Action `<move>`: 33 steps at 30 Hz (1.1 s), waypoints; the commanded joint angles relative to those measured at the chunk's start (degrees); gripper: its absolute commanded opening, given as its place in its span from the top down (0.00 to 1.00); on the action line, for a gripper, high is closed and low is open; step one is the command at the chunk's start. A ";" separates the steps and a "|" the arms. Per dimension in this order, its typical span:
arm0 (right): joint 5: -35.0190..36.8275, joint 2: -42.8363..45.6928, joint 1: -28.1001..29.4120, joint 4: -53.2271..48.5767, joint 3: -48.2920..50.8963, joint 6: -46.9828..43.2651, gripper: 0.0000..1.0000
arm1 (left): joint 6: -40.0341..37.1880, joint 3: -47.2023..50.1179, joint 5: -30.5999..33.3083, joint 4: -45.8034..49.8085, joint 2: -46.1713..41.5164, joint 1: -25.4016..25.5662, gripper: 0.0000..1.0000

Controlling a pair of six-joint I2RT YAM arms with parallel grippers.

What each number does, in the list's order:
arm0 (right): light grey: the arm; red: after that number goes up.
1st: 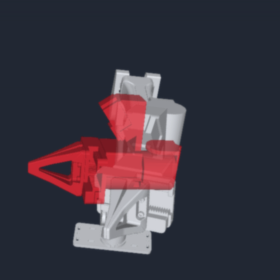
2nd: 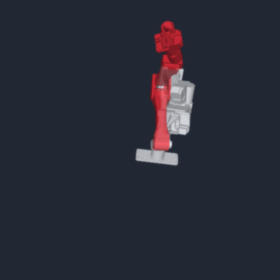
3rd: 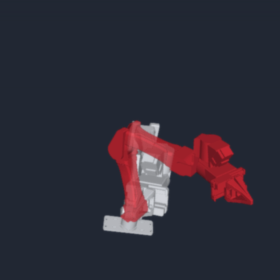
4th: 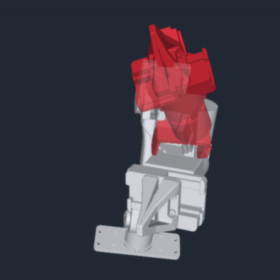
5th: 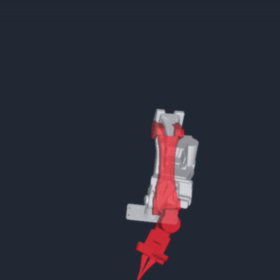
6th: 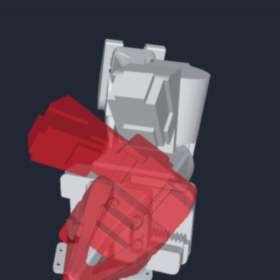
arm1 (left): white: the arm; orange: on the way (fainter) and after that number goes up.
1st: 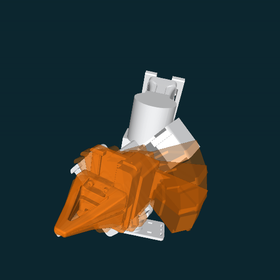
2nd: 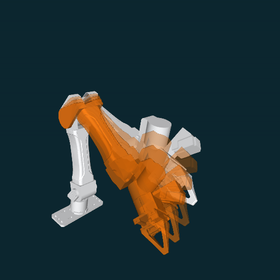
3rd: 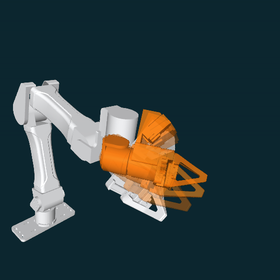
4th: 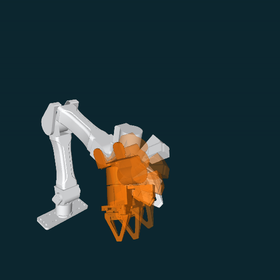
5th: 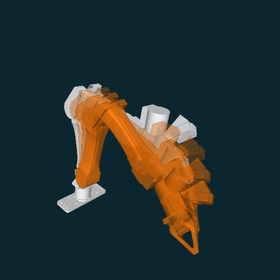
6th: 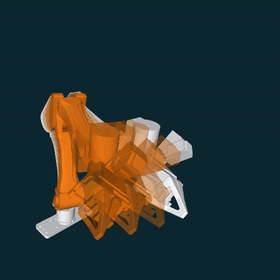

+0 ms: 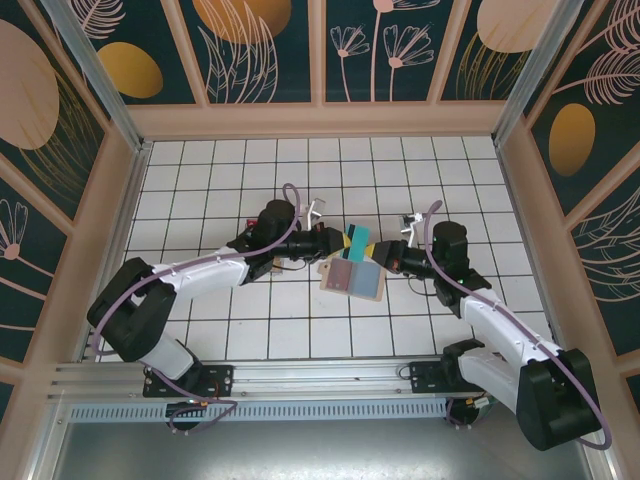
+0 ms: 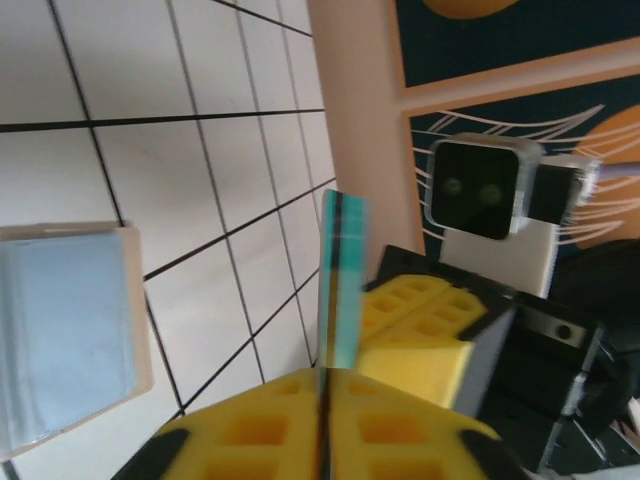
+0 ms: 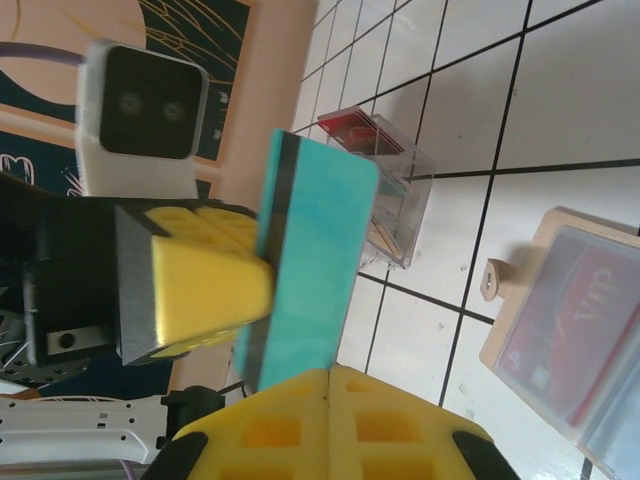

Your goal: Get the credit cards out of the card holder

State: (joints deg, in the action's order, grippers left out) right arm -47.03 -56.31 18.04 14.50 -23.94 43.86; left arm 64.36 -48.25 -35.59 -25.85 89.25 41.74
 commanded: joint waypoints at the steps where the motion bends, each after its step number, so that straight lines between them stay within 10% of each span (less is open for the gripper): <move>1: -2.15 0.20 -0.10 2.04 0.48 -0.24 1.00 | 0.17 1.33 -1.02 -6.04 -2.64 -0.42 0.97; 3: -1.53 0.24 -0.03 1.15 0.31 -0.76 0.95 | -1.60 1.58 -0.77 -4.69 -3.81 -0.43 1.00; 6: -0.44 0.45 -0.03 -0.29 0.04 -1.22 0.47 | -8.77 -0.71 1.01 5.44 -4.86 -0.42 1.00; 9: 1.70 0.98 -0.01 -2.70 -0.55 -2.17 0.25 | -17.14 -3.65 4.64 16.41 -5.77 -0.34 1.00; 17: 5.10 2.67 0.10 -6.11 -1.88 -3.69 0.02 | -39.42 -6.41 24.64 35.40 -10.98 -0.34 1.00; 33: 10.64 0.43 4.64 -8.48 -5.81 -5.73 0.01 | -79.75 4.62 40.81 37.94 -28.54 -1.07 1.00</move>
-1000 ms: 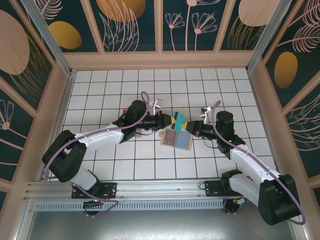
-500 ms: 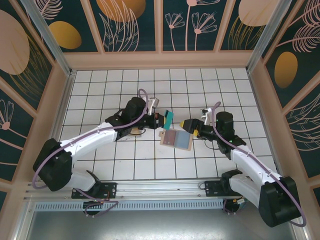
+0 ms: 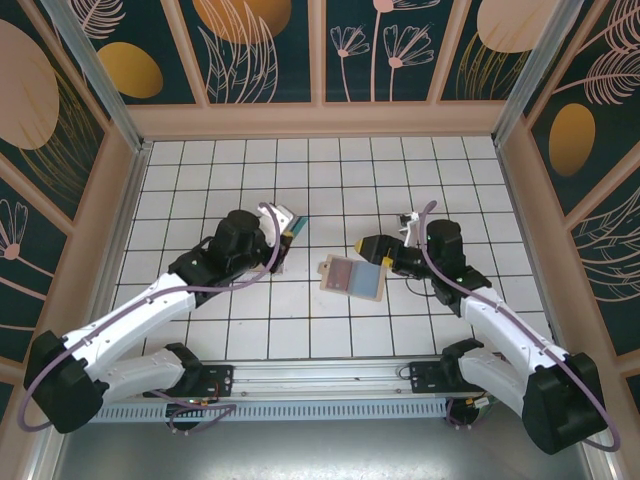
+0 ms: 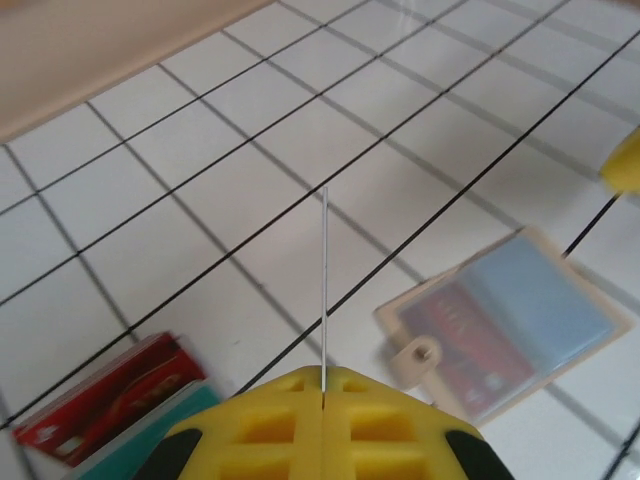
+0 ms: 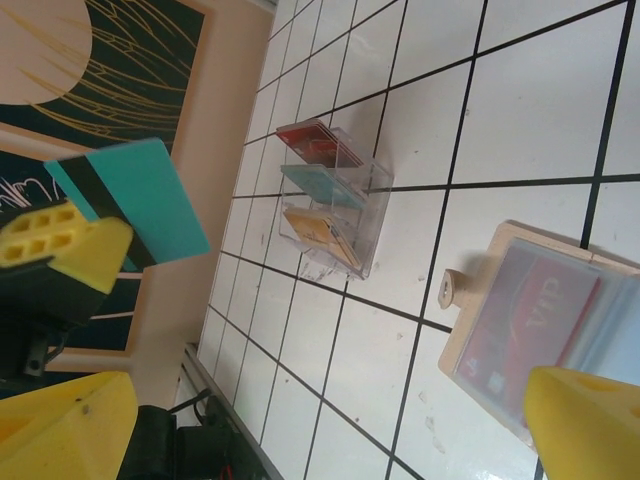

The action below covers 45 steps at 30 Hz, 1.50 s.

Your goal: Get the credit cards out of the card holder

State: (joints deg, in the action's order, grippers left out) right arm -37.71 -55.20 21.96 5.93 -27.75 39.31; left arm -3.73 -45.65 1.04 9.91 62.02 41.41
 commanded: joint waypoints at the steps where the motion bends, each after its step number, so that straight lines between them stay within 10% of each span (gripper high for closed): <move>1: 1.41 -0.87 0.81 0.22 -2.05 -1.13 0.01 | -14.75 2.31 4.51 3.10 -1.07 -0.99 1.00; 14: 1.85 -1.05 1.86 1.91 -1.08 0.26 0.01 | -44.16 7.73 12.56 2.34 3.22 -1.95 1.00; 45: 3.44 3.12 3.18 3.39 3.57 2.43 0.01 | -53.71 9.17 14.22 -8.14 13.31 -6.07 1.00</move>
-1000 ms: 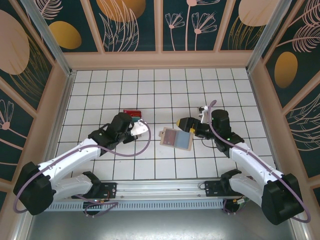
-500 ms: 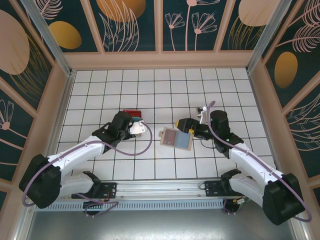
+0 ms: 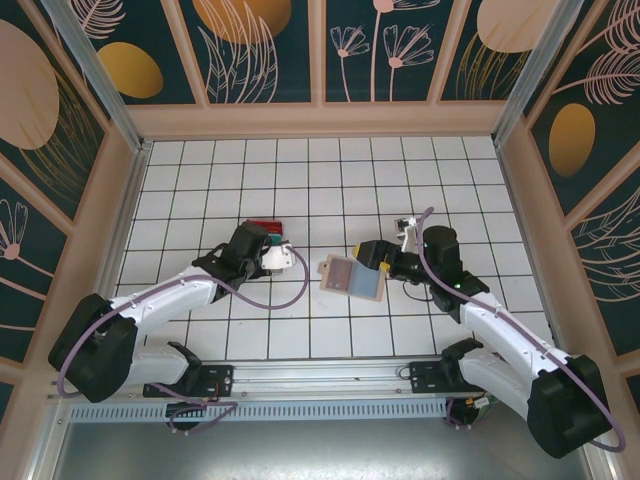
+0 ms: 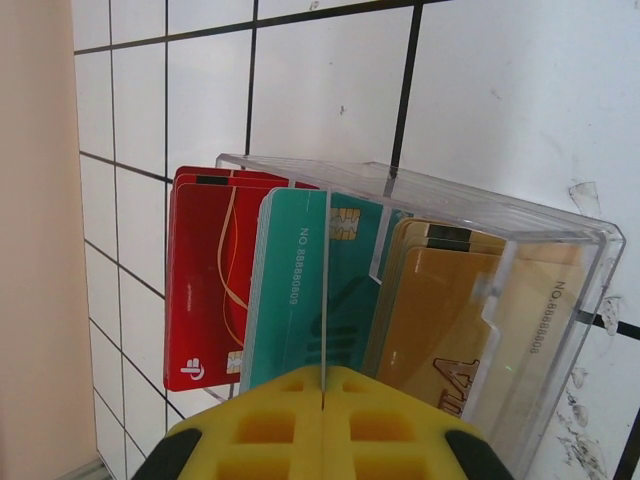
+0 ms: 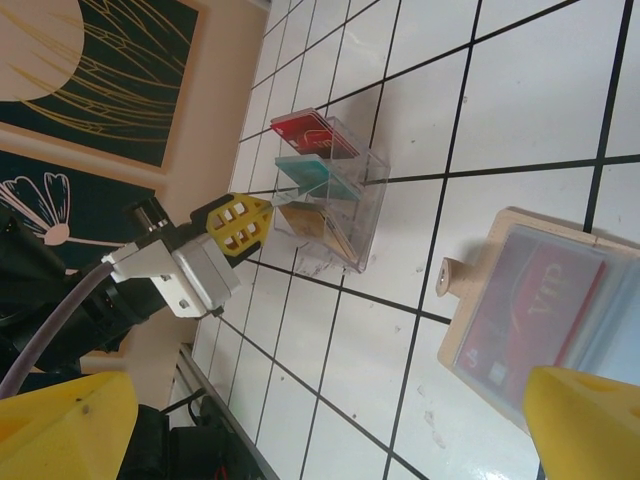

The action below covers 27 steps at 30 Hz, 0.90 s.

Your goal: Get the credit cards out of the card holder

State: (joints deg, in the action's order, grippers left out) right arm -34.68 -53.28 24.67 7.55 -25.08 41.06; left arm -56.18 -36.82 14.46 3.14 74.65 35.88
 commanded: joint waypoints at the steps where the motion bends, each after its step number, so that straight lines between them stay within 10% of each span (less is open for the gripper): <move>1: 0.48 1.07 0.48 1.86 0.91 0.65 0.01 | -1.30 0.50 0.68 -1.54 0.85 -0.50 1.00; 5: 0.31 0.90 0.50 2.23 0.96 0.87 0.01 | -0.97 0.56 0.42 -1.91 1.58 -0.54 1.00; 9: 0.32 0.98 0.56 2.30 1.04 0.99 0.01 | 2.54 -1.27 -0.53 -1.29 1.76 -0.58 0.64; 27: 0.06 0.05 0.75 3.96 1.78 1.80 0.01 | 6.32 -3.16 4.08 -9.90 4.61 -3.27 0.66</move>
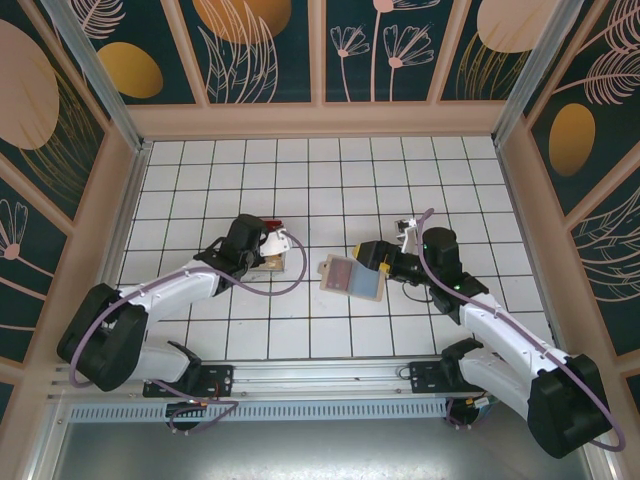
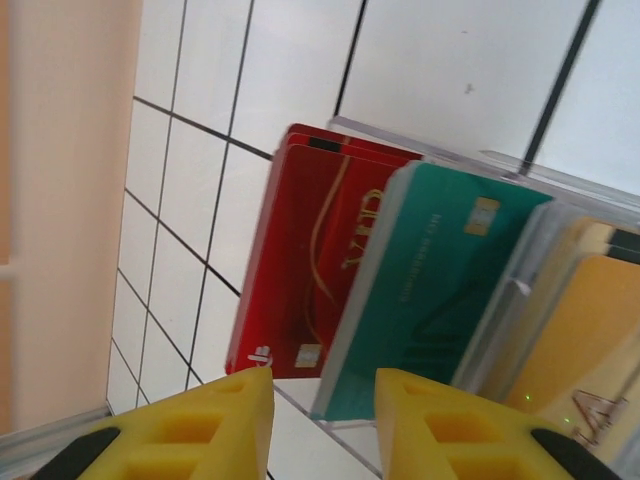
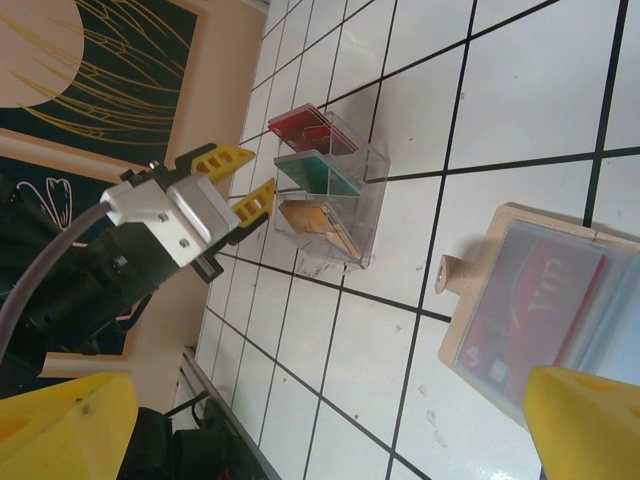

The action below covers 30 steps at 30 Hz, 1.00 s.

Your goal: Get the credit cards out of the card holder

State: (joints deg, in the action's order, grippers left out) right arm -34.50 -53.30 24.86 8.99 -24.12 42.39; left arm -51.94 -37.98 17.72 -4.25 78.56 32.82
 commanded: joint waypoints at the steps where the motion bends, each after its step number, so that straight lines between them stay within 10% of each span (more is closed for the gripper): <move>1: -0.13 0.10 0.54 2.50 0.89 0.43 0.01 | 2.53 -2.31 0.75 -2.60 0.66 -0.23 0.65; 19: 0.05 -0.07 1.08 3.15 1.62 0.76 0.01 | 3.47 -3.16 -9.45 11.53 -2.86 -0.30 0.38; 30: 0.22 -0.40 1.43 4.05 1.79 1.11 0.01 | 4.73 -1.55 -2.60 0.30 1.16 -0.30 0.51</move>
State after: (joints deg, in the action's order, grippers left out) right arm -34.48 -53.32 25.63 10.57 -23.05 42.59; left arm -47.86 -40.29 13.02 -0.08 77.89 32.82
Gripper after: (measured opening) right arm 0.987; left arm 0.494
